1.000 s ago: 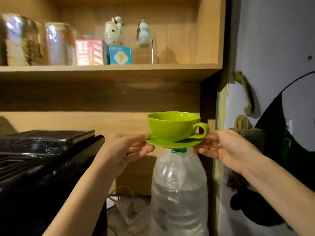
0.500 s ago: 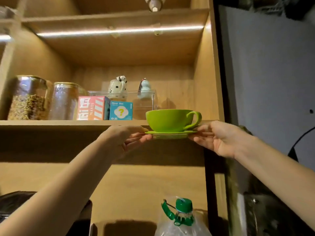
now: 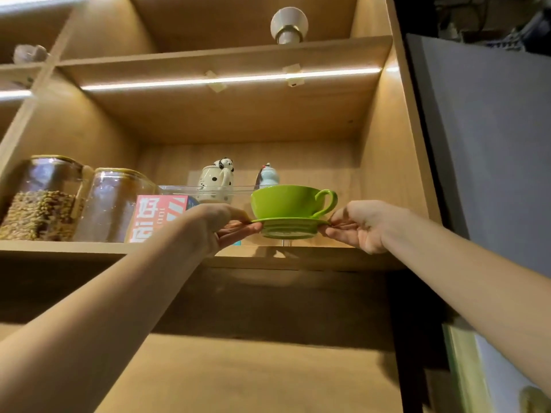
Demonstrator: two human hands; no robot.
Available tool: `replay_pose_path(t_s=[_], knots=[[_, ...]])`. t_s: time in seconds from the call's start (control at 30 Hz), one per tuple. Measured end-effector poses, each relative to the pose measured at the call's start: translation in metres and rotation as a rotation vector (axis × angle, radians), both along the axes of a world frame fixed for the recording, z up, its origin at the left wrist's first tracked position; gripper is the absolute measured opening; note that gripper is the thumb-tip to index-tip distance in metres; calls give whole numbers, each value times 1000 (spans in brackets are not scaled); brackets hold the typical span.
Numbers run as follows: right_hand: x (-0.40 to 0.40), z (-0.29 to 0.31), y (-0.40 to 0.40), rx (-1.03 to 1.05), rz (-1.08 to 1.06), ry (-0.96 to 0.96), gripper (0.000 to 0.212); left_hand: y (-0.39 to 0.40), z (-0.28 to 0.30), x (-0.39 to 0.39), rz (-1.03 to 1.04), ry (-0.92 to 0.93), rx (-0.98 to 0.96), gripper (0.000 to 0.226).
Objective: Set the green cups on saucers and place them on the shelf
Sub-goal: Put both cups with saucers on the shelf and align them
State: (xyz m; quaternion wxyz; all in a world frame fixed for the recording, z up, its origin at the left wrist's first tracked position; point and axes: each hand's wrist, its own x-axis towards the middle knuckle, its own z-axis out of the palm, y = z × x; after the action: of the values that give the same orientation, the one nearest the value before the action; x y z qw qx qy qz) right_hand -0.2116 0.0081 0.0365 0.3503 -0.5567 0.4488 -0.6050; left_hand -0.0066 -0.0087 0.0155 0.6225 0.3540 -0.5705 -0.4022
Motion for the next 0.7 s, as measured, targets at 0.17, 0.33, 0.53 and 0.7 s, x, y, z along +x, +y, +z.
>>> replay_pose_path(t_s=[0.17,0.33,0.53,0.7], knots=[[-3,0,-22,43,-45,49,19,-16,-2,-6,-43,24,69,19],[0,5,-26,96,-111,168,19,-20,-7,-12,-27,31,71,20],[5,10,-29,201,-176,341,21,-31,-5,-10,-44,97,115,12],[9,11,-38,139,-249,471,24,-38,-7,-8,-35,142,121,13]])
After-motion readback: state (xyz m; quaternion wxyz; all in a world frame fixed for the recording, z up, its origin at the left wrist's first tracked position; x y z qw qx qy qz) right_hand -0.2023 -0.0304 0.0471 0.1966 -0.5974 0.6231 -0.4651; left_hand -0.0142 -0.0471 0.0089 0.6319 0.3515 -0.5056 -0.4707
